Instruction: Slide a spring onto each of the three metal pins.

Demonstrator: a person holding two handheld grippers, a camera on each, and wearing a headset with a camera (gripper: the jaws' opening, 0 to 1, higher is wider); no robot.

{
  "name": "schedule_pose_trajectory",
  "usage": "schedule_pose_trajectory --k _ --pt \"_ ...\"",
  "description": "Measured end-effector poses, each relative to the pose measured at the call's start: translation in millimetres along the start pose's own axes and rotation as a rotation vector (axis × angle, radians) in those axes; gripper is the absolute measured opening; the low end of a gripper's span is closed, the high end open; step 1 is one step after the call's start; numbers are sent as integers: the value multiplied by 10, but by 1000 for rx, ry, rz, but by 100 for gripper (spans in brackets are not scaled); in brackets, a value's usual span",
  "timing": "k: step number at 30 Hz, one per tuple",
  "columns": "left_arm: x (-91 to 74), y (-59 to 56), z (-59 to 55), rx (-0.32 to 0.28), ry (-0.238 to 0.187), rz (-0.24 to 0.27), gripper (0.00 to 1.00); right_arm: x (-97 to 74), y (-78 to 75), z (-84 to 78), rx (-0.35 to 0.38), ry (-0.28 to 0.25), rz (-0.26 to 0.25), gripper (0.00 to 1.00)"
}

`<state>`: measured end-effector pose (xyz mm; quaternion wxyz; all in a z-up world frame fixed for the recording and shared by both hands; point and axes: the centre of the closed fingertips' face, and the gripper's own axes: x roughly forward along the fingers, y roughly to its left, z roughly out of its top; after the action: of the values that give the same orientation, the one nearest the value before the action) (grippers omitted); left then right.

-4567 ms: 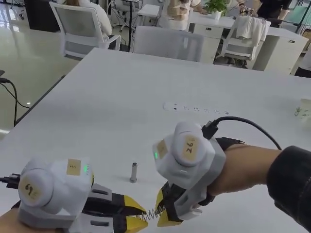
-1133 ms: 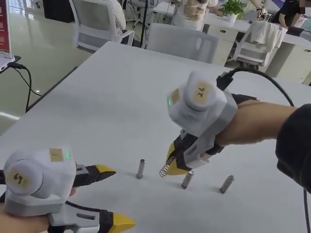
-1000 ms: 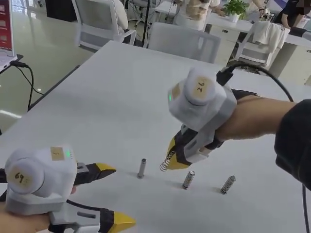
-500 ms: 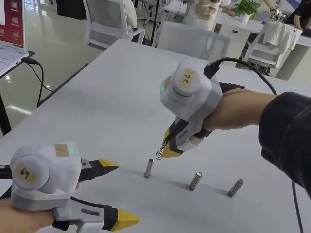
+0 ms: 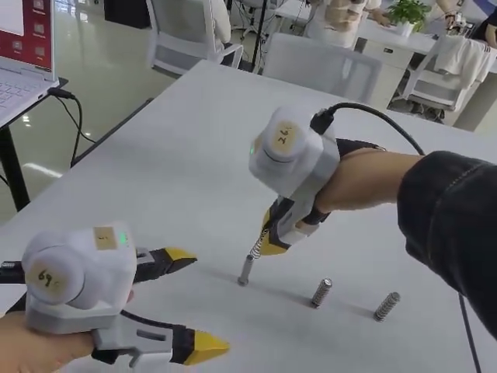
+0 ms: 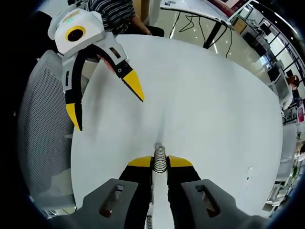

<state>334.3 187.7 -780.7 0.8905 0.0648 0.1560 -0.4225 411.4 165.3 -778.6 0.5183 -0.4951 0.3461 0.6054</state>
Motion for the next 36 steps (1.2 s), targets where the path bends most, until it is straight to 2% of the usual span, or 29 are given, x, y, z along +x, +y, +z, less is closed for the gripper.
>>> schedule_pose_trajectory --k 5,14,26,36 --pt "-6 -1 44 31 -31 -3 67 29 -5 11 -4 5 3 8" --pt "-2 -19 86 63 -59 -10 63 73 10 6 -16 20 12 8" --pt "-7 -40 25 58 -38 -14 62 129 6 -9 -15 34 25 8" --pt "0 -63 -29 65 -10 -21 65 247 21 -43 -14 60 42 8"
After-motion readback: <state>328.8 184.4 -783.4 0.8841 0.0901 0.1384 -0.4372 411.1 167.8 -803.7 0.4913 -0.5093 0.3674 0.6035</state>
